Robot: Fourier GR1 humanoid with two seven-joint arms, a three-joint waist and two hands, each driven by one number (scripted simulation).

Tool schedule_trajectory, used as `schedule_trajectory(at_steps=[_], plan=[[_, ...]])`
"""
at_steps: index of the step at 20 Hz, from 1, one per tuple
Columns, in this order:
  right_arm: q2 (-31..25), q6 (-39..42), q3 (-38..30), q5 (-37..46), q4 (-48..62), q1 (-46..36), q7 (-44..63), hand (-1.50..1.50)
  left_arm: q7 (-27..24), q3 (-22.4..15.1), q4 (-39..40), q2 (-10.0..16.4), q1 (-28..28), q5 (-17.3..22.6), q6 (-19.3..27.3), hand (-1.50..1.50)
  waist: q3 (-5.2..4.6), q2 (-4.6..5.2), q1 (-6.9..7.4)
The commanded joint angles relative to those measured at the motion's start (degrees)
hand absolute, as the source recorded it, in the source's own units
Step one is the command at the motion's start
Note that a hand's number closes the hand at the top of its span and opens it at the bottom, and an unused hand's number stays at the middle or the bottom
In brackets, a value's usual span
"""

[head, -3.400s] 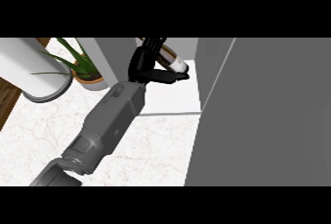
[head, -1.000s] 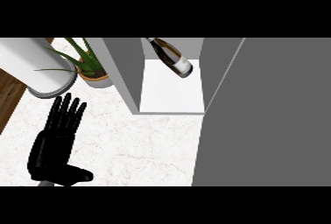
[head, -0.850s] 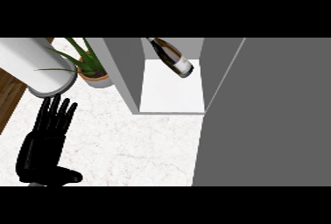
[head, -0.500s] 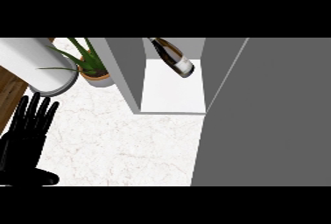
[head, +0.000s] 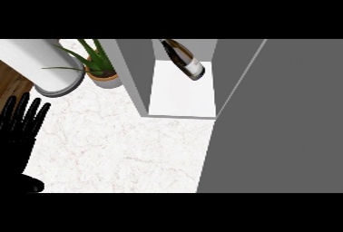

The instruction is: Pick up the wine, place it into the cabinet and close the cabinet

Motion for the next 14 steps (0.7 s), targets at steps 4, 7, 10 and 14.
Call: schedule_trajectory(at_steps=[4, 7, 10, 14], plan=[[11.73, -1.81, 5.48, -4.21, -3.29, -7.58, 8.6, 1.5, 0.44, 0.98, 0.39, 1.49, 0.32, 0.88, -3.01, -1.5, -0.15, 0.33, 2.27], [14.91, -1.51, 5.08, -4.6, -1.09, -10.98, 9.98, 1.5, 1.68, 2.44, 2.5, 2.79, -2.09, 2.19, -3.83, -1.5, -0.15, 0.46, 1.82], [18.59, -1.51, 2.54, -6.09, 2.88, -17.17, 13.58, 1.5, 0.34, 2.13, 2.84, 1.51, -2.78, 0.43, -2.58, -1.5, -0.12, 0.65, 2.57], [25.53, -3.51, -0.48, -6.14, 9.21, -28.23, 20.25, 1.5, 1.13, 1.5, 3.61, 1.56, -2.39, 1.42, -5.02, -1.5, -0.25, 0.45, 3.27]])
